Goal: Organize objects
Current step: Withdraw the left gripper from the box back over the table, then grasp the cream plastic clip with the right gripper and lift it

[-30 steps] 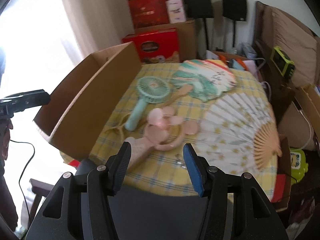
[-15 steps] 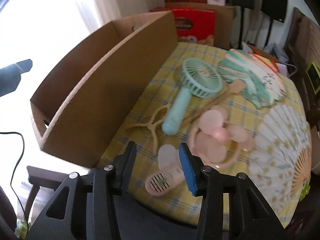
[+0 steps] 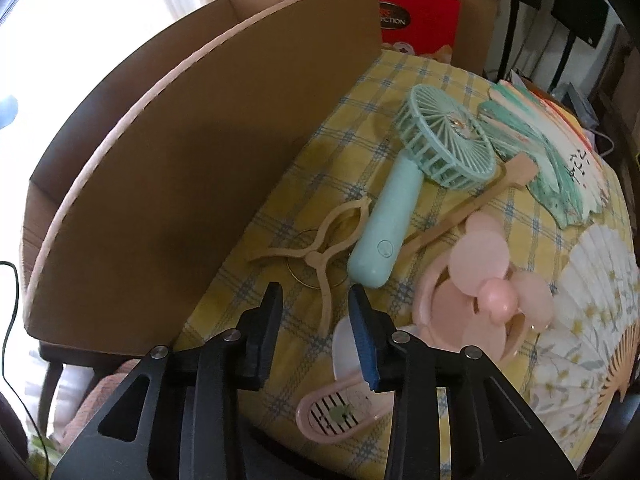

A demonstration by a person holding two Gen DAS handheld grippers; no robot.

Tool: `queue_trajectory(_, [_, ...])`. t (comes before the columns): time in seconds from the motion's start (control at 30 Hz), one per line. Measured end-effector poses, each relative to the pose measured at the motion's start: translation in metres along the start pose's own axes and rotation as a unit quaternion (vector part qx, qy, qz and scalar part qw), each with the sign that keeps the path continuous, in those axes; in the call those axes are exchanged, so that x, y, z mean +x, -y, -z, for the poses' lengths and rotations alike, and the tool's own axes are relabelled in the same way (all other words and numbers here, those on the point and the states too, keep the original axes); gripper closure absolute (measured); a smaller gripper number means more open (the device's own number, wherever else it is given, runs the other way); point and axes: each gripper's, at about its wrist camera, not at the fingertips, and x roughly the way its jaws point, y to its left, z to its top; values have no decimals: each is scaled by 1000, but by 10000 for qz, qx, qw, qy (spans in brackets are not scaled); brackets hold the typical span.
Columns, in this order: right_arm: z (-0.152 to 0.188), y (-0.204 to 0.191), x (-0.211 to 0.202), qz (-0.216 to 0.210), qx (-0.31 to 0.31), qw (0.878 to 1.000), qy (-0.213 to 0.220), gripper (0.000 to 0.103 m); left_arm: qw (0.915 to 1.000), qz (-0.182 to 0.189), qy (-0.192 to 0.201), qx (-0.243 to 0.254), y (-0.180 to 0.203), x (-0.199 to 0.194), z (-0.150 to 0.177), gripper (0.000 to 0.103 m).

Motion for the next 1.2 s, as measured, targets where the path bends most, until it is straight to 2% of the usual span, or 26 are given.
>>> queue_trajectory(0.17, [2,-2,10,-1,-58,9999,-93,70,10000,41,-35,-9,-1,1,1,12])
queue_trajectory(0.3, [2,-1,16,-44,-49,9999,-113,85,10000,52,-44,-38,-2,2,2,12])
queue_trajectory(0.33, [3,0,16,-69,-21,9999,-110,91,10000,52,-51,-42,-2,2,2,12])
queue_trajectory(0.47, [4,5,15,-228,141,9996,-20,95,9999,64,-68,-49,-2,3,3,12])
queue_trajectory(0.73, [5,4,-12,-433,294,9980,361,98,9999,131,-44,-18,4,-1,1,12])
queue_trajectory(1.0, [9,26,-66,-372,506,9946,830,98,9994,311,-51,171,26,-4,3,12])
queue_trajectory(1.2, [23,46,-100,-213,633,9928,994,97,9983,444,-141,344,49,3,5,12])
